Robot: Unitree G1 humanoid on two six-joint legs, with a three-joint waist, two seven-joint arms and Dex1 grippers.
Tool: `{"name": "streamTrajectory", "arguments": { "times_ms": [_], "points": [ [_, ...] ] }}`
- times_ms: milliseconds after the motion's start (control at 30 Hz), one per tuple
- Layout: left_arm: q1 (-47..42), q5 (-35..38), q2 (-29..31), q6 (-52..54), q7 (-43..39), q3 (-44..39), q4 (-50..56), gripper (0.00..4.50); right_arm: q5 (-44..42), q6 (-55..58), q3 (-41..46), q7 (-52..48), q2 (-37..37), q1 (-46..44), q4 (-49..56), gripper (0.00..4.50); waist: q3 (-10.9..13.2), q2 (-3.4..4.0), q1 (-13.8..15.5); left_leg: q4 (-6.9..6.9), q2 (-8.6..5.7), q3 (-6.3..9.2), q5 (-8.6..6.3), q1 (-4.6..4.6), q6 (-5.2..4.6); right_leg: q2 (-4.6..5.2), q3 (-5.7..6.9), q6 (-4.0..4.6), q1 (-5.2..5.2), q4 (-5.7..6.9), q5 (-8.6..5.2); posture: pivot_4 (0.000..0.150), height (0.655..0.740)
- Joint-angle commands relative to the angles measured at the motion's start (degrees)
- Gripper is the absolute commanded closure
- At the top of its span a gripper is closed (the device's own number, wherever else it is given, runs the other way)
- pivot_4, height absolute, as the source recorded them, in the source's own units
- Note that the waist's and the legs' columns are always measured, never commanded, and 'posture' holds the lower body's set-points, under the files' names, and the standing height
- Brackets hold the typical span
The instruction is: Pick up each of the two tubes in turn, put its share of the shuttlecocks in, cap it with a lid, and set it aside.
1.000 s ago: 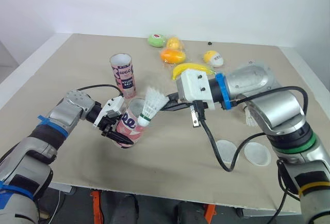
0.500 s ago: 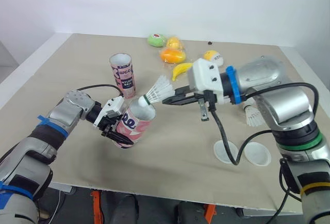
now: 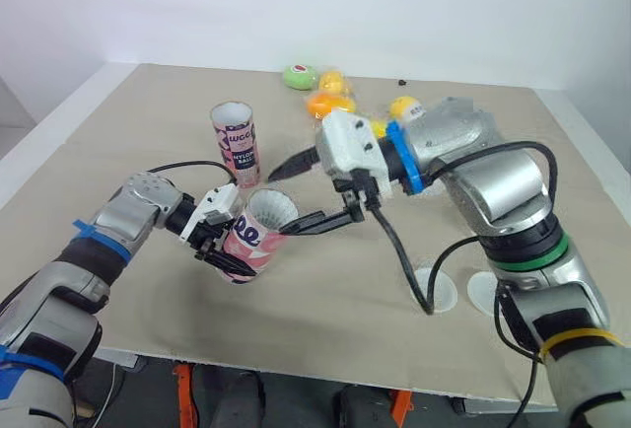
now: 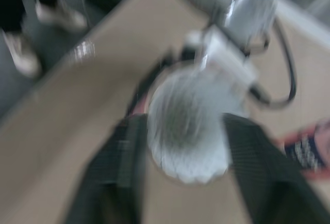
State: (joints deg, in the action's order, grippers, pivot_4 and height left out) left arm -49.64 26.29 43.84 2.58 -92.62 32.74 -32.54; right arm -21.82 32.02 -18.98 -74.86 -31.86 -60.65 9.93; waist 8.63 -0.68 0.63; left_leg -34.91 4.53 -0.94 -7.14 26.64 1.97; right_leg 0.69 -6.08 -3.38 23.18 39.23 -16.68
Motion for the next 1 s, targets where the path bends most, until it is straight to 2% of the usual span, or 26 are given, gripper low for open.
{"name": "streamTrajectory", "arguments": {
  "times_ms": [33,100,200,367,400,467,633,1000],
  "points": [
    [-1.5,-1.0,-1.3,-0.9,0.1,2.5,-1.0,1.42,-4.0,1.6,5.4,2.3,2.5,-1.9,-0.9,0.62,0.0,0.00,0.0,0.00,0.00,0.00,0.00,0.00,0.00,0.00,0.00,-0.01,0.00,0.00,0.00,0.150,0.7179],
    [-2.6,-1.1,-1.7,-1.4,0.1,3.3,-2.1,1.42,-2.2,1.0,4.8,4.0,3.7,-2.1,-3.5,0.62,0.0,0.00,0.0,0.00,0.01,0.02,0.02,0.00,-0.02,-0.02,0.04,-0.03,0.00,0.03,0.00,0.150,0.7179],
    [-4.0,-0.9,-2.0,-2.2,0.1,4.5,-3.4,1.42,0.1,-0.1,3.3,4.7,4.0,-1.9,-5.8,1.43,0.0,0.00,0.1,-0.02,0.01,0.01,0.13,0.00,-0.10,-0.01,0.08,-0.08,-0.02,0.06,0.00,0.150,0.7179],
    [-5.5,-0.4,-2.4,-3.3,0.1,6.0,-5.0,1.42,5.9,-4.2,-1.8,2.1,2.3,-1.6,-6.9,3.62,0.0,0.00,0.1,-0.11,0.01,-0.07,0.18,0.02,-0.17,0.06,0.07,-0.11,0.01,0.06,0.03,0.150,0.7179],
    [-5.7,-0.3,-2.5,-3.4,0.1,6.2,-5.2,1.42,6.3,-4.6,-2.3,1.7,2.2,-1.6,-6.9,3.77,0.0,0.00,0.1,-0.11,0.01,-0.08,0.18,0.02,-0.18,0.06,0.07,-0.11,0.01,0.06,0.03,0.150,0.7179],
    [-6.0,-0.2,-2.6,-3.8,0.1,6.6,-5.8,1.42,7.4,-5.6,-3.5,0.3,1.9,-1.8,-7.2,4.47,0.0,0.00,0.1,-0.11,0.01,-0.09,0.21,0.03,-0.22,0.07,0.07,-0.10,0.01,0.06,0.04,0.150,0.7179],
    [-6.5,0.0,-2.8,-4.2,0.1,6.8,-6.5,1.42,9.6,-6.8,-7.4,-4.8,1.1,-2.7,-7.6,4.47,0.0,0.00,0.1,-0.11,0.00,-0.22,0.24,0.05,-0.26,0.17,0.08,-0.10,0.00,0.06,0.04,0.150,0.7179],
    [-6.0,0.0,-3.4,-4.4,0.1,5.3,-7.0,1.42,16.1,-13.5,-15.7,-10.7,11.1,-8.2,-20.2,4.47,0.0,0.00,0.1,-0.11,0.04,-0.56,0.30,0.09,-0.33,0.35,0.14,-0.07,0.05,0.06,0.12,0.150,0.7179]
  ]
}}
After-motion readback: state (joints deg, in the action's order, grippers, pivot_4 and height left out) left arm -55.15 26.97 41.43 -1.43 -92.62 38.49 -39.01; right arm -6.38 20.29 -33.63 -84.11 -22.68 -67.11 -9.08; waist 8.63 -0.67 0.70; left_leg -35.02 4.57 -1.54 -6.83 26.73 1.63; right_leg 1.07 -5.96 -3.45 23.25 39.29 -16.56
